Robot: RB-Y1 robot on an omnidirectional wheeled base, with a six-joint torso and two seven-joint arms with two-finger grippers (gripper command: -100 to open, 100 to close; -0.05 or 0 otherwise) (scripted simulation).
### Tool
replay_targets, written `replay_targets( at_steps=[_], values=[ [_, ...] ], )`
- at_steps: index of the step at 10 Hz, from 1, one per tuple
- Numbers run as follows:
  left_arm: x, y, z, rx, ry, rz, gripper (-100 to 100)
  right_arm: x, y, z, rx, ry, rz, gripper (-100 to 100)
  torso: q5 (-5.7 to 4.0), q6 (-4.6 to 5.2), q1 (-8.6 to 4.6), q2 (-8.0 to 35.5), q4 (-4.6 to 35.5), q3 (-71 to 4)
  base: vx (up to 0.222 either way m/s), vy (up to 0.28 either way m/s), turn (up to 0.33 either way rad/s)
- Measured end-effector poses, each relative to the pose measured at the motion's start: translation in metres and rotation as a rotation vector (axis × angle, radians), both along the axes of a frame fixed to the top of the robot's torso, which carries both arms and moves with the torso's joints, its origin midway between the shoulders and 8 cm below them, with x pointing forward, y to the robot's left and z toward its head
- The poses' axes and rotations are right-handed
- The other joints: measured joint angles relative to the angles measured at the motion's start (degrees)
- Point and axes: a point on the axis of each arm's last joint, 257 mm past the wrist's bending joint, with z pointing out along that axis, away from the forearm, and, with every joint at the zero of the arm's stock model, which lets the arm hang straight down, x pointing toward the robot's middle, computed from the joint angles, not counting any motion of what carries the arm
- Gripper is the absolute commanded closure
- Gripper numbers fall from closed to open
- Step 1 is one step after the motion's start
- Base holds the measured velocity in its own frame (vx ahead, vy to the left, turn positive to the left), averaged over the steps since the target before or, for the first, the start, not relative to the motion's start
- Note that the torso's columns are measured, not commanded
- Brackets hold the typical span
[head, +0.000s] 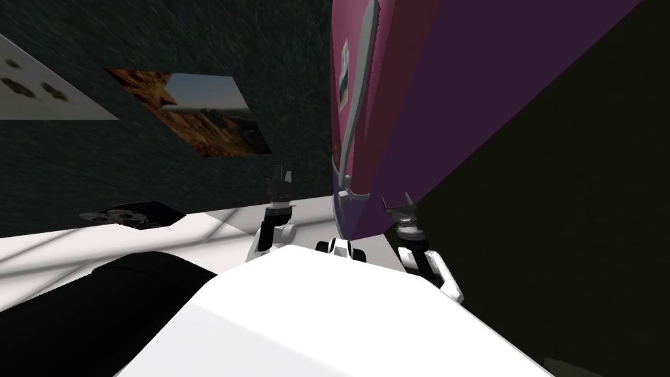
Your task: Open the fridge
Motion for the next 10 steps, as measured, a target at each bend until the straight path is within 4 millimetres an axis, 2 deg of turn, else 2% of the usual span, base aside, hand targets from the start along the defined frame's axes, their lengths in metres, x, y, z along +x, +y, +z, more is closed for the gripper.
replay_targets(
  at_steps=[10],
  values=[
    [0.0, 0.0, 0.0, 0.0, 0.0, 0.0, 0, 0.008, 0.007, -0.034, -0.295, -0.04, -0.107, -100, 0.0, 0.0, -0.01, -0.02, -0.01, -0.02, 0.019, 0.029, -0.006]
  ],
)
